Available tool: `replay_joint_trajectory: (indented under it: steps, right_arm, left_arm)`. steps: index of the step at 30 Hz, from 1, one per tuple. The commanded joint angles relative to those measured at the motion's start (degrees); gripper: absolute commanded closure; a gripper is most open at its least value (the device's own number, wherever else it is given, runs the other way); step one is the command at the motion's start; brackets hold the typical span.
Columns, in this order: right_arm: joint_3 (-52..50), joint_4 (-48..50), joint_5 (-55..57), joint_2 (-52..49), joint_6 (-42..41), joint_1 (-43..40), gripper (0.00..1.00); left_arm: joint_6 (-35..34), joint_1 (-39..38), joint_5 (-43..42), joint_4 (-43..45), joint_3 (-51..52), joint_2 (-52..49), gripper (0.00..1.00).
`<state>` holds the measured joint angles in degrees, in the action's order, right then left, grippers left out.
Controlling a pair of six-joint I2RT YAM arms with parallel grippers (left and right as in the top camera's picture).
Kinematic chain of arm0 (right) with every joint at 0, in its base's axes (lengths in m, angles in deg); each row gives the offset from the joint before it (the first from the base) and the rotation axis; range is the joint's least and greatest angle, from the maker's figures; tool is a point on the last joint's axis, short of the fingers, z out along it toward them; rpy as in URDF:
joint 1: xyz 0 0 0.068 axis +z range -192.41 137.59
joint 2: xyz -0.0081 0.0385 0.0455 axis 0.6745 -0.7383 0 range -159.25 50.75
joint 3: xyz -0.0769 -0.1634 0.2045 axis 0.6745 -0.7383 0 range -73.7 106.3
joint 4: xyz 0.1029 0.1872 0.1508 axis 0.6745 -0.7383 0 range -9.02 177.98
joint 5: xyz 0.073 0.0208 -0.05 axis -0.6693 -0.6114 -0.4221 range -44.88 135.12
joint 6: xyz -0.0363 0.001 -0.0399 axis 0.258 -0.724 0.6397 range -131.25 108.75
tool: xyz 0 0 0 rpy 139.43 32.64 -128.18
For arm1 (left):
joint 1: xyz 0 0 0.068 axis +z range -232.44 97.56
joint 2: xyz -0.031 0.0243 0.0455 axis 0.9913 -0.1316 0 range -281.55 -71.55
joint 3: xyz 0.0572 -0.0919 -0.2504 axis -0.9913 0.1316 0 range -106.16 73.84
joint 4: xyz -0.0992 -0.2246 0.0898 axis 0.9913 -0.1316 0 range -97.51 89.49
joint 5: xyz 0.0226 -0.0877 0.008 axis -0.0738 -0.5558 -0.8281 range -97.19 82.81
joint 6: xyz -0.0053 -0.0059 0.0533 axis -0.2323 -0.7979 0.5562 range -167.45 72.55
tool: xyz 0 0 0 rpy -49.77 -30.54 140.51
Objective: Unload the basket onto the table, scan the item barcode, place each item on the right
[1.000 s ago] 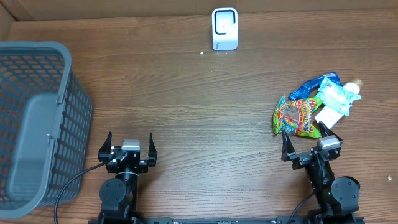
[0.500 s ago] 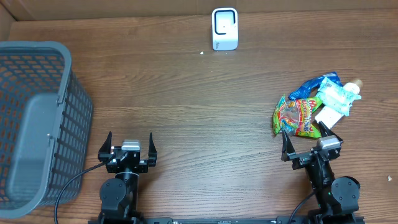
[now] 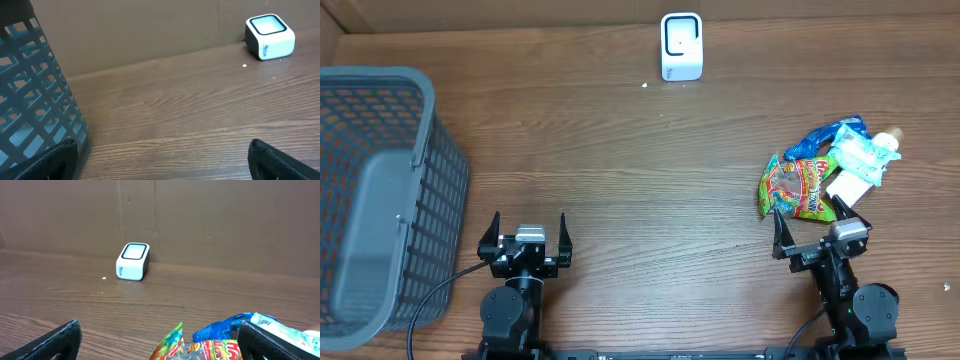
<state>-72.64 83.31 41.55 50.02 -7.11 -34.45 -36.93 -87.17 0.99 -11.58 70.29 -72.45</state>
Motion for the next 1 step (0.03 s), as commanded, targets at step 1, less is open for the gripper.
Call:
replay_joint_trajectory:
  steps: [1]
  right_arm:
    - [-0.6,0.2,0.3,0.6,0.2,0.4,0.0]
  left_arm:
    - [0.7,0.3,-0.7,0.2,0.2,0.7,0.0]
